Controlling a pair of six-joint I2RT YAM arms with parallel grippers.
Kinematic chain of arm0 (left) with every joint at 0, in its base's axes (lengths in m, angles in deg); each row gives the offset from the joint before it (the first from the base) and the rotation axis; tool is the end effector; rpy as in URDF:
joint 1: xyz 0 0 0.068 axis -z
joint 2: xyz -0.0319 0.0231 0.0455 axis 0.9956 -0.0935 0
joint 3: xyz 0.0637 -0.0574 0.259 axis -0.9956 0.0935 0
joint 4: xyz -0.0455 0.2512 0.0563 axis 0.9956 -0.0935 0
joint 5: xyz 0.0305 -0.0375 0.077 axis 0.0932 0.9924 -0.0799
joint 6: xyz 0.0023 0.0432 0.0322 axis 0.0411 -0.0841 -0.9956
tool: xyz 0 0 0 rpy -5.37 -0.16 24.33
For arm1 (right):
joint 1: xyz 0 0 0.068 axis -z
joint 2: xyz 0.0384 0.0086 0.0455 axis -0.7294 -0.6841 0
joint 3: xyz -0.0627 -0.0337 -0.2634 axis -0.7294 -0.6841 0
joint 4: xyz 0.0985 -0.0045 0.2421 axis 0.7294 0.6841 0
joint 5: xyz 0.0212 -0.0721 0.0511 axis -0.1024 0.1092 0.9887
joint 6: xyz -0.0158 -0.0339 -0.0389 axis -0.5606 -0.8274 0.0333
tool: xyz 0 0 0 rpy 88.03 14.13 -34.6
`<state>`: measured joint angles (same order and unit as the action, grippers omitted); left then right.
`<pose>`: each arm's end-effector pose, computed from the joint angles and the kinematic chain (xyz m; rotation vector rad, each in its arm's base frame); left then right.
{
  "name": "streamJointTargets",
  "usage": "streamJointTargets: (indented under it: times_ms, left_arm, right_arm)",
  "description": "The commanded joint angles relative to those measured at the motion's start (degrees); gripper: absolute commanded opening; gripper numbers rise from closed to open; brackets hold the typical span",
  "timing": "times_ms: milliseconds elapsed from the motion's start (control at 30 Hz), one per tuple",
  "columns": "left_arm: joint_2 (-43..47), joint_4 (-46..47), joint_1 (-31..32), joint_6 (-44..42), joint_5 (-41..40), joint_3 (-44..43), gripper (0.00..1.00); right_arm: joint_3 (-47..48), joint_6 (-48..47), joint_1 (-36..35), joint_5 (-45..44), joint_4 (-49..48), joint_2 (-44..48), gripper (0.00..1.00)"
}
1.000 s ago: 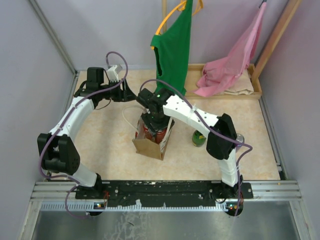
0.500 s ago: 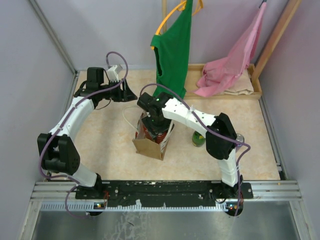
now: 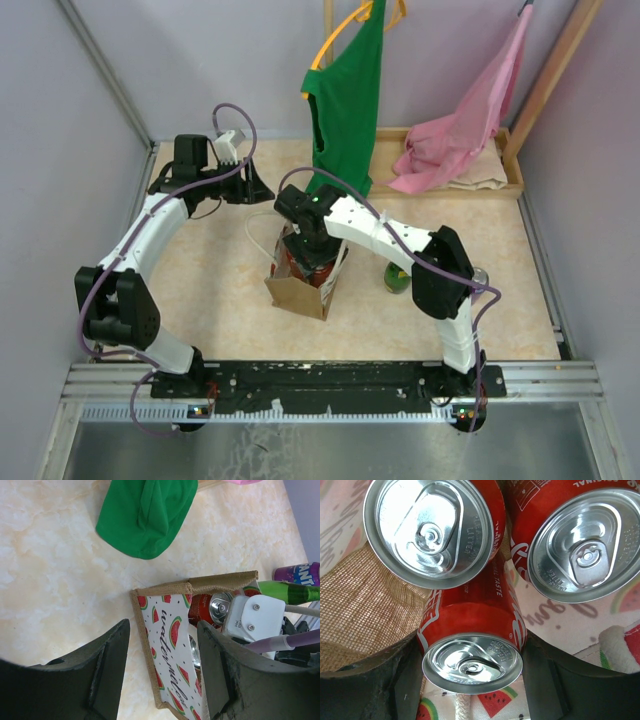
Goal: Place the beverage into the canvas bag
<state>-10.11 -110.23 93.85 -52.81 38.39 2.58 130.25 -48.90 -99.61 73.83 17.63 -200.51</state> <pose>0.3412 -0.0763 0.3157 0.3763 2.1794 -0.8512 0.2445 0.3185 0.2614 -0.8614 2.8263 0.0922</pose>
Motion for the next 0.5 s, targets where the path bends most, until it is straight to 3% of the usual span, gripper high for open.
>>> streamJointTargets:
  times_ms: [0,133,467]
  left_arm:
    - [1.56,1.44,-0.16,-1.03,0.71,0.27,0.63]
    - [1.63,1.44,-0.14,-1.04,0.70,0.42,0.63]
    - [1.90,1.53,-0.16,-1.20,0.62,0.62,0.63]
  right_arm:
    - [2.14,-1.58,-0.54,0.57,-1.51,4.54,0.67]
    - [2.17,-2.14,-0.49,0.97,-1.10,4.32,0.75]
    - [1.93,-2.92,-0.50,1.95,-1.63,4.33,0.76]
